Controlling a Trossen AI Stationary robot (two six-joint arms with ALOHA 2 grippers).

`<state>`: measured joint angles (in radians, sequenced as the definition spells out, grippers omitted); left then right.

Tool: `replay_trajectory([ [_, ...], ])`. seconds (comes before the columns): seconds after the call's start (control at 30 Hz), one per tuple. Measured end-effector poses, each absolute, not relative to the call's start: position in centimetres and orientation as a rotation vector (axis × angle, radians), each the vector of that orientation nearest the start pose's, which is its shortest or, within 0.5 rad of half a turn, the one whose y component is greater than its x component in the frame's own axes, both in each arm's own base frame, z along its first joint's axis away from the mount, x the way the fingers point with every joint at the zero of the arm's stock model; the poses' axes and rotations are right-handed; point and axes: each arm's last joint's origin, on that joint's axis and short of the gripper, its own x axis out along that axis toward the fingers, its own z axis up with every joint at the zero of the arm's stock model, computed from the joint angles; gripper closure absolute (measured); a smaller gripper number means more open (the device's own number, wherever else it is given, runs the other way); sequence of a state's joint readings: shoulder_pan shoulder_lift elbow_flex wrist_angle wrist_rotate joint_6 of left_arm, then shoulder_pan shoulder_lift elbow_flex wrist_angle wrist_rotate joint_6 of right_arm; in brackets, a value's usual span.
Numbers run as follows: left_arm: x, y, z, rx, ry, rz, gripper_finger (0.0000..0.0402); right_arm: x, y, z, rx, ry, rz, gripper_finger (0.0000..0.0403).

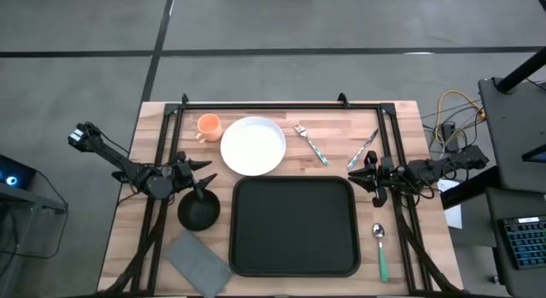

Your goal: Set up tray

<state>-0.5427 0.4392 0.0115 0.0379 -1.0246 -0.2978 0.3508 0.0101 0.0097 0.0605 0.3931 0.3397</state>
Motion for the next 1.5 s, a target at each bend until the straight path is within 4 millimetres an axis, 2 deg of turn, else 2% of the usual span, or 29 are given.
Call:
replay_trajectory([
  [0.57,10.3,-3.3,13.7,-0.015,0.203,0.509,0.0185,9.3,2.2,17.4,0.366,-0.083,-0.032,0.0335],
  [0.77,10.3,-3.3,13.8,-0.043,0.194,0.513,0.0185,9.3,2.0,17.3,0.262,-0.086,-0.116,0.0334],
  [0.9,10.4,-3.4,14.2,-0.076,0.187,0.511,0.0185,9.3,2.0,17.2,0.251,-0.074,-0.133,0.0320],
  [1.03,10.6,-3.4,16.1,-0.025,0.250,0.519,0.0185,9.4,2.0,17.1,0.243,-0.059,-0.142,0.0297],
  [1.17,10.8,-2.9,20.0,-0.043,0.320,0.603,0.0185,9.6,2.0,16.9,0.241,-0.040,-0.147,0.0276],
  [1.37,11.1,-1.1,25.5,-0.064,0.491,0.792,0.0185,9.8,2.1,16.5,0.226,0.001,-0.151,0.0262],
  [1.5,12.2,0.7,28.1,-0.101,0.600,0.901,0.0185,10.0,2.2,16.3,0.207,0.027,-0.154,0.0264],
])
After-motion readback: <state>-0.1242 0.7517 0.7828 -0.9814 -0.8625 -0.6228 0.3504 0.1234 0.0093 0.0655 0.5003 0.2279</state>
